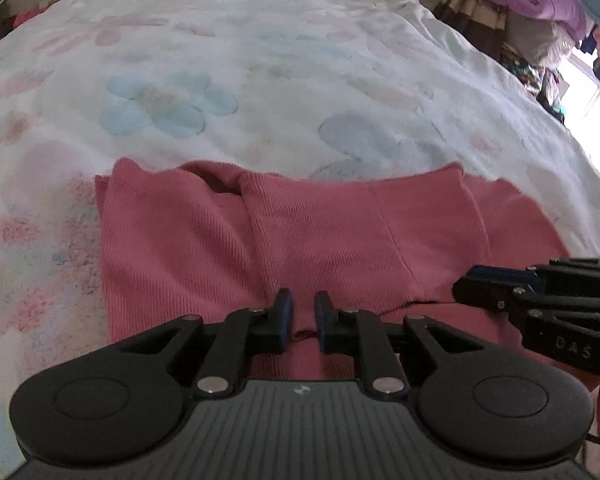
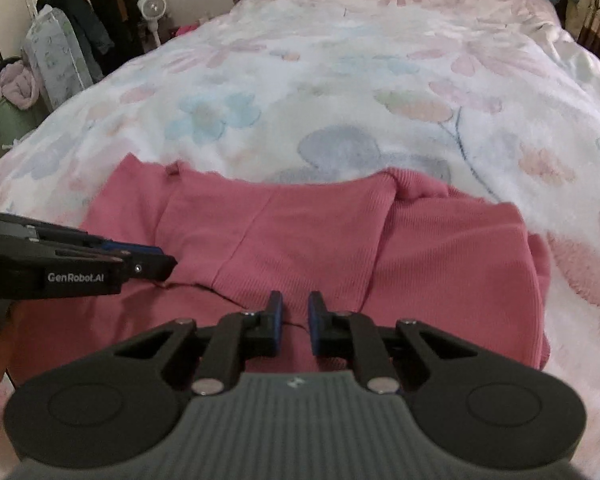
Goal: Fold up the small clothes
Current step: 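Release the shirt with the left gripper and smooth the fold, then grasp the shirt edge with the right gripper and lift it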
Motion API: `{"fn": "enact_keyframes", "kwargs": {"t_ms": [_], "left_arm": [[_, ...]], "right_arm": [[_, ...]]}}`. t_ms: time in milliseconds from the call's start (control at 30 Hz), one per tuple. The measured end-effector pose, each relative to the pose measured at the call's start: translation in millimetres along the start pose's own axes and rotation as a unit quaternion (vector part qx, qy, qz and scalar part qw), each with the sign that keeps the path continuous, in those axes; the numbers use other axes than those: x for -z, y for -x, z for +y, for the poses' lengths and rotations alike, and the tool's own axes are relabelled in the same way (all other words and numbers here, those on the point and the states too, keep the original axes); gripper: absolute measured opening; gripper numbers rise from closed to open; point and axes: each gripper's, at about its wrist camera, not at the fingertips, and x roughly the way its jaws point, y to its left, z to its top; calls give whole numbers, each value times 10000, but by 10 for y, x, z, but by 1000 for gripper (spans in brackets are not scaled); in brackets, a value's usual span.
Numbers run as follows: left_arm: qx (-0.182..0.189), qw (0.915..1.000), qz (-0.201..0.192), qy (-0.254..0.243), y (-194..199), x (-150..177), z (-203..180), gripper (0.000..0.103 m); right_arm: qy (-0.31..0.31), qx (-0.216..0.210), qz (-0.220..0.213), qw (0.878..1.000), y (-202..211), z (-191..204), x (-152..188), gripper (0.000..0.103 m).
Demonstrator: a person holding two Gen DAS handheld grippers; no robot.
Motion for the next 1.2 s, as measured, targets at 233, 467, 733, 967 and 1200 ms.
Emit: {"fn": "enact_keyframes", "kwargs": {"t_ms": [233, 467, 733, 967, 1200], "left_arm": [[-176, 9980, -566, 205, 576, -15, 207, 30], [-577, 9960, -486, 484, 657, 46, 474, 35], [-545, 9941, -417, 840, 655, 41, 646, 36], [-462, 9937, -441, 919, 715, 36, 715, 37], [-431, 9921, -561, 1040, 755, 43, 783, 37]], "right_arm": [[-1070, -161, -832, 9906, 670, -474, -25, 66], [-3197, -64, -763, 9444, 718, -1540, 229, 83], [-3935, -907, -327, 9143, 35, -1960, 238, 66], [-3952, -1237, -457, 9091, -98, -1950, 200, 15], [-2642, -666, -798, 9588, 353, -1230, -302, 11]]}}
